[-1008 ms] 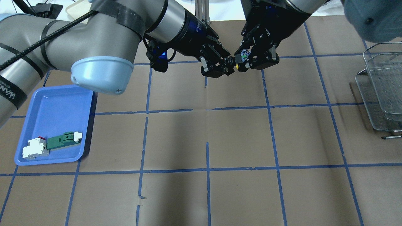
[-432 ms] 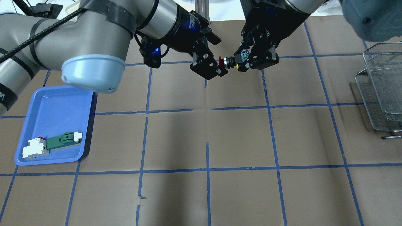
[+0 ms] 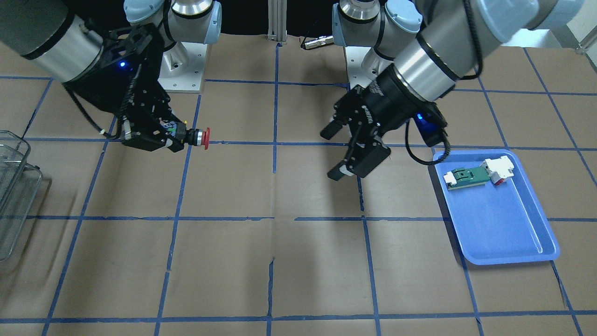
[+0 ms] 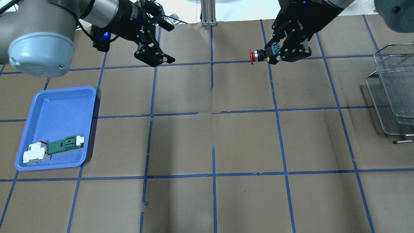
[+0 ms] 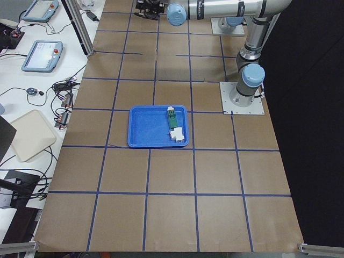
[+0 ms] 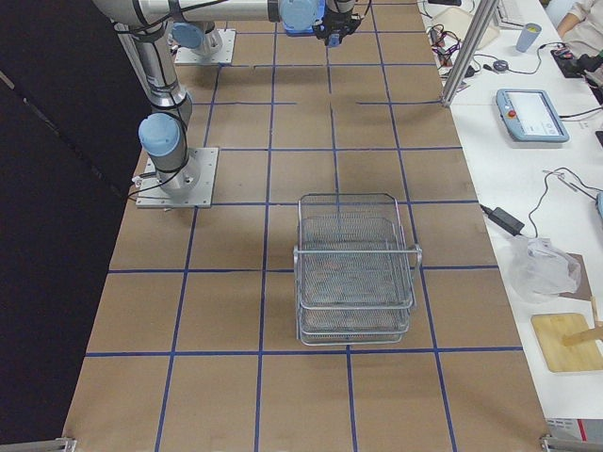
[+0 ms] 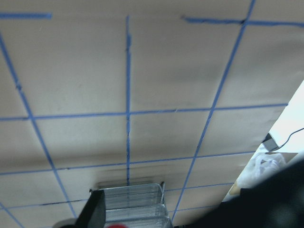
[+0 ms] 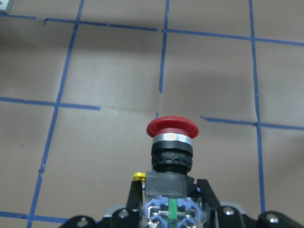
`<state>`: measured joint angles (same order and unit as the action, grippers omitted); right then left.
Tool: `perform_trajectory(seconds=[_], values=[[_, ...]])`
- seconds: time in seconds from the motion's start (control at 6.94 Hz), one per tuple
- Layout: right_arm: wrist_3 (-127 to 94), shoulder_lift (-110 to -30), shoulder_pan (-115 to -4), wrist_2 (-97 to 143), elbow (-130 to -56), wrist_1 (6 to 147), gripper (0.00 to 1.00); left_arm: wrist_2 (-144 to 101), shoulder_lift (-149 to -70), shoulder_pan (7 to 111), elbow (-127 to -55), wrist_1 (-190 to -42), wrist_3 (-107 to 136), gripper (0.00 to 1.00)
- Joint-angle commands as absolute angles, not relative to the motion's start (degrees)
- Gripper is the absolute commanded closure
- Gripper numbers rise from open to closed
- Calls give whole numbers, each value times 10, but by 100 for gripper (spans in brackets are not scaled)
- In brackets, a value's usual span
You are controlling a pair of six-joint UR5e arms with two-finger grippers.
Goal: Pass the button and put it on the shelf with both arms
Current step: 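Open the left gripper and withdraw it while the right gripper carries the button away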
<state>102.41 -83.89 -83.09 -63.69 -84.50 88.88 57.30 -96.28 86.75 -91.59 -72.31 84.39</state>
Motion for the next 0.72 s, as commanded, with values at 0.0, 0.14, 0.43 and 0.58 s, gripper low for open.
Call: perform_trajectory(seconds=[0.0,0.14,0.43,0.58], values=[[1086,-813,-714,-637,-843,919,77,695,-969,774,-918,-836,506,0],[1135,-789,-668,-654,-839,932,77,782,-961,763,-918,-862,374,0],[1293,-746,-546,-684,-833,956,77,898,-923,796,-913,-915,258,0],[1330,-716,-495,-690,-831,981,77,890,-898,830,-914,-917,203,0]])
